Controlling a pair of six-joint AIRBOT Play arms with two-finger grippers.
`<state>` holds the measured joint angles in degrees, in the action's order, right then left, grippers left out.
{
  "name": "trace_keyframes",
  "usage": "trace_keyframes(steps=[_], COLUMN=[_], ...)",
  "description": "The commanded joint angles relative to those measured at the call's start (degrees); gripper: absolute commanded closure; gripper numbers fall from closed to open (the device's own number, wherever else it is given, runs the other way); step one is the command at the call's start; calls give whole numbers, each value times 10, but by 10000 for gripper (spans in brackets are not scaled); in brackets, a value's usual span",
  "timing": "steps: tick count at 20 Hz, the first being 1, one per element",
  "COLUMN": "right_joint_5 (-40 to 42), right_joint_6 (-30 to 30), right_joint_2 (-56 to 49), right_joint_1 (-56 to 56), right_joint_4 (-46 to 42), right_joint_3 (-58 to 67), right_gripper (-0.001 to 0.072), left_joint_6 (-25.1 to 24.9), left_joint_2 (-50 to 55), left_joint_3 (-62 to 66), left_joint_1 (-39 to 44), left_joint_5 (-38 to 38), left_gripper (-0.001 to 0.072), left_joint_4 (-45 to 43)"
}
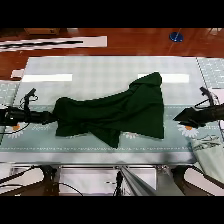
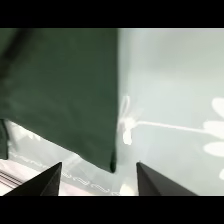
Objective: Fold the shirts.
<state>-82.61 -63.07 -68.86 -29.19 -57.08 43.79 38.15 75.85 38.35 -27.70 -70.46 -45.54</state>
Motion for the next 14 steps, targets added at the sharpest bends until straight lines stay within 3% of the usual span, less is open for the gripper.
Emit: trace_keyframes(steps=[1, 11, 14], right_joint_5=[43, 121, 166], right_joint_6=[-8, -21, -40], right_joint_2=[3, 3, 2], right_joint_1=[24, 34, 92], right_joint_4=[-5, 90, 103], right_joint_3=[-55, -169, -187], right_gripper=[172, 175, 183], left_joint_6=[0, 11, 11], left_joint_2=[-23, -37, -38], left_joint_3=[1, 3, 16], left_joint_1=[0, 0, 0], left_joint_5=[-9, -23, -33], left_gripper=[685, 685, 684], left_joint_4=[2, 4, 42])
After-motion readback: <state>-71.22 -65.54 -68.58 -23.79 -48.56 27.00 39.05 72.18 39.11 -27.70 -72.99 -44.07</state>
